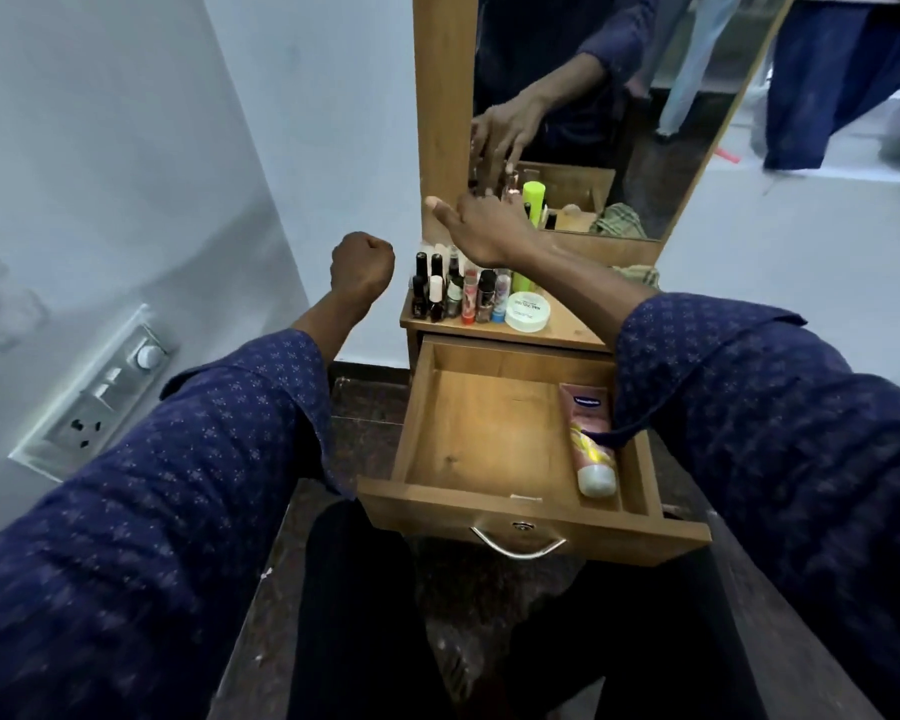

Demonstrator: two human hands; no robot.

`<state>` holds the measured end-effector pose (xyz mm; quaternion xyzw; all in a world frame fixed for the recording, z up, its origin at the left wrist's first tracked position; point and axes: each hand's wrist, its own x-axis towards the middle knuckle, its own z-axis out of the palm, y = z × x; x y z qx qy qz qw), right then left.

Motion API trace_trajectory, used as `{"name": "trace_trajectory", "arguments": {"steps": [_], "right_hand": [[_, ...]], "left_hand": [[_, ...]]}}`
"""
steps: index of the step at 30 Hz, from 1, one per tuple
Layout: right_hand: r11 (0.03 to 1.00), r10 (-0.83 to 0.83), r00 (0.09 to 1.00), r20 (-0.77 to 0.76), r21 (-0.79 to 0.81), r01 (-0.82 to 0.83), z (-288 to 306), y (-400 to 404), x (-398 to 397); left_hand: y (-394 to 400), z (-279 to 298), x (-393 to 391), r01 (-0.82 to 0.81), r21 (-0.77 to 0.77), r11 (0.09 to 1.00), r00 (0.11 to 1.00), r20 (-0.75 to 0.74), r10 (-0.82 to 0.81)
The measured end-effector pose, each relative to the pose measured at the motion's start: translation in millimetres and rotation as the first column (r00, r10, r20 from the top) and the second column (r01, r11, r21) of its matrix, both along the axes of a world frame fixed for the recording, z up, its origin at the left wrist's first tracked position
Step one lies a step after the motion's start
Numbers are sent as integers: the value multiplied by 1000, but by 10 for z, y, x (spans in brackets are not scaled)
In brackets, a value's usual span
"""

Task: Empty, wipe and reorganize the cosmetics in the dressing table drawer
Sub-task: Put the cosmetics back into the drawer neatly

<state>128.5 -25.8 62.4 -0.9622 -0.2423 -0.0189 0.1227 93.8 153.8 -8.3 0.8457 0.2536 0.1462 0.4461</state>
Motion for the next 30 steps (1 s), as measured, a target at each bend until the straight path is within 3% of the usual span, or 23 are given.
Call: {"name": "trace_trajectory", "arguments": {"steps": [5,10,17,21,27,30], "right_hand": [[993,-39,972,-231,-114,12,-57,210,263],[997,-38,940,-339,-72,14,-67,353,233],[998,-66,935,-347,-37,57,-394,611,634],[998,-42,939,-341,-48,27,-291,676,505],[990,-84,963,-254,-131,51,-323,749,495],[995,-35,994,-103,-99,25,-283,722,442]], "left_hand": [[149,-139,255,55,-218,974,989,-121,-83],[94,-204,404,167,-275,947,969,-131,-209],[147,-291,532,184,-271,945,964,-138,-228],[179,-340,564,120,-272,955,972,-162,-168],[142,-414,527,-43,-456,889,995,-100,-3],[157,-448,481,-111,-526,843,994,-58,94]]}}
